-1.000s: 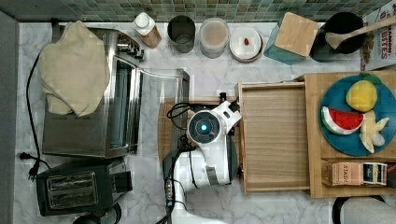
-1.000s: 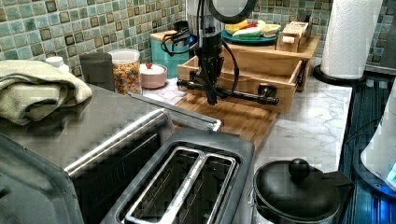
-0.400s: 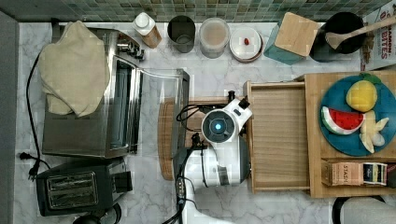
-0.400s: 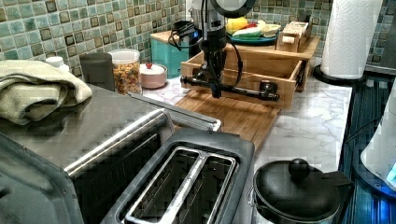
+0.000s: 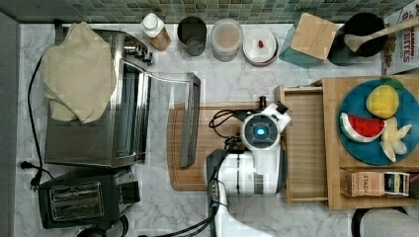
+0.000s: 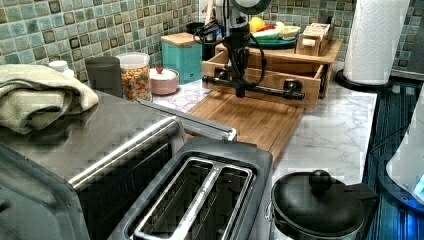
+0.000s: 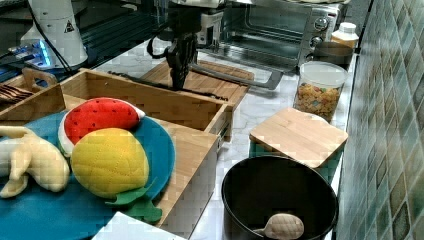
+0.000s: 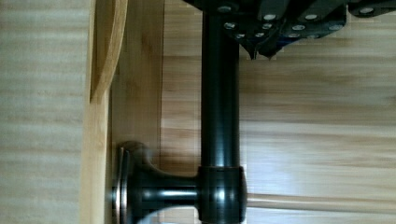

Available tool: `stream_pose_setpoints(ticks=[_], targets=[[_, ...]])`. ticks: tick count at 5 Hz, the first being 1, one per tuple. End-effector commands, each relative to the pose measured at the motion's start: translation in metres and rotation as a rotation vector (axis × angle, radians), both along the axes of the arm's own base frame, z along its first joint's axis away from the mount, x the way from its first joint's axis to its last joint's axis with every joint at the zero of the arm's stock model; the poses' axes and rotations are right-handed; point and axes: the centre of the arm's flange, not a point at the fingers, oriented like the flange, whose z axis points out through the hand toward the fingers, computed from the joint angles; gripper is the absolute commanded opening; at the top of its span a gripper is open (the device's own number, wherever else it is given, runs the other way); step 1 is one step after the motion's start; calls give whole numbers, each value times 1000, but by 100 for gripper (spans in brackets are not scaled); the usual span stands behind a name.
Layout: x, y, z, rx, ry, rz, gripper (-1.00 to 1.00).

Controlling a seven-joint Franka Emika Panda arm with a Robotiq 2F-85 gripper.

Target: Close the drawer.

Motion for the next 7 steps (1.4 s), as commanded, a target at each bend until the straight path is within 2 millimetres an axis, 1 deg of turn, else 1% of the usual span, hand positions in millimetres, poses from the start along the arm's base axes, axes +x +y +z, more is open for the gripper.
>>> stream_pose_setpoints(ticks=[1, 2, 3, 7], targets=[[-35, -254, 41, -95, -159, -351, -100], [-45, -273, 49, -120, -139, -367, -100], [-64, -267, 49, -67, -222, -273, -100], [-64, -267, 49, -67, -222, -273, -100]])
